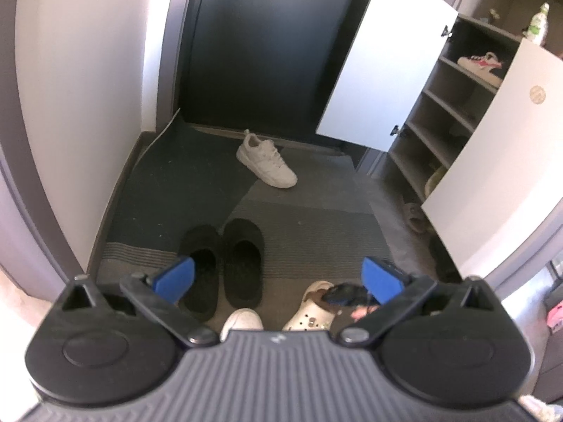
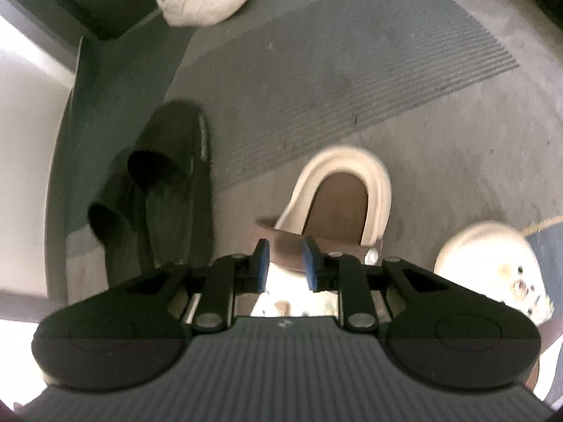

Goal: Organize scattered shoes
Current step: 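Grasp the second cream clog's brown strap with the right gripper, then carry the cream clog with the right gripper toward the other clog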

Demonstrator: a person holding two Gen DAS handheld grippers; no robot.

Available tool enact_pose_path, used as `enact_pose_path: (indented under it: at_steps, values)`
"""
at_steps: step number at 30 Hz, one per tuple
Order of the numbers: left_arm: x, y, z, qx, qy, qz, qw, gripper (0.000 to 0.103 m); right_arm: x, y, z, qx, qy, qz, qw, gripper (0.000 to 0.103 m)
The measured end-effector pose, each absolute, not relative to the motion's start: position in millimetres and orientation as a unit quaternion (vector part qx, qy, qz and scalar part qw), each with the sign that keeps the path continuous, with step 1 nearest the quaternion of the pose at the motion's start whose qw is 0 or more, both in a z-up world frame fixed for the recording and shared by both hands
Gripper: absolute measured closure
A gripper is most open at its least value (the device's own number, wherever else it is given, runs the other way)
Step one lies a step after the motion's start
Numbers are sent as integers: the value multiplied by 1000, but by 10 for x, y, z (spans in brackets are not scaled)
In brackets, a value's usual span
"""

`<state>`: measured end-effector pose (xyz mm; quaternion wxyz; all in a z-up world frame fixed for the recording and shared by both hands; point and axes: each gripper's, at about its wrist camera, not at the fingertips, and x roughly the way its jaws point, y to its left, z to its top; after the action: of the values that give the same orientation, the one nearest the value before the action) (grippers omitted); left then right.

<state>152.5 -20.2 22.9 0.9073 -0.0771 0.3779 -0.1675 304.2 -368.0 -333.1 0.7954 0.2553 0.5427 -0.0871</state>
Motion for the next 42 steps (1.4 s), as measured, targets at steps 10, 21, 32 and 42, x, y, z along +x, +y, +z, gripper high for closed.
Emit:
enact_pose_path:
  at_steps: [10,21,32,42]
  values:
    - [1402,-198,330,-81,359,-169,914,0,2760,-3555,-3390,260,563,-70,781,78]
    - [1283,-210,359,-71,351,-177,917,0,2768,-3611,-3101,243,518,-82,816,77]
    - [1382,-211,248,-86,385,-174,902,0,2779,-3573,-3358,217,517,-102,822,78]
    - [1337,-377,301,-87,382,-204,897,0,2639,-3455,-3731,217,566,-80,791,77]
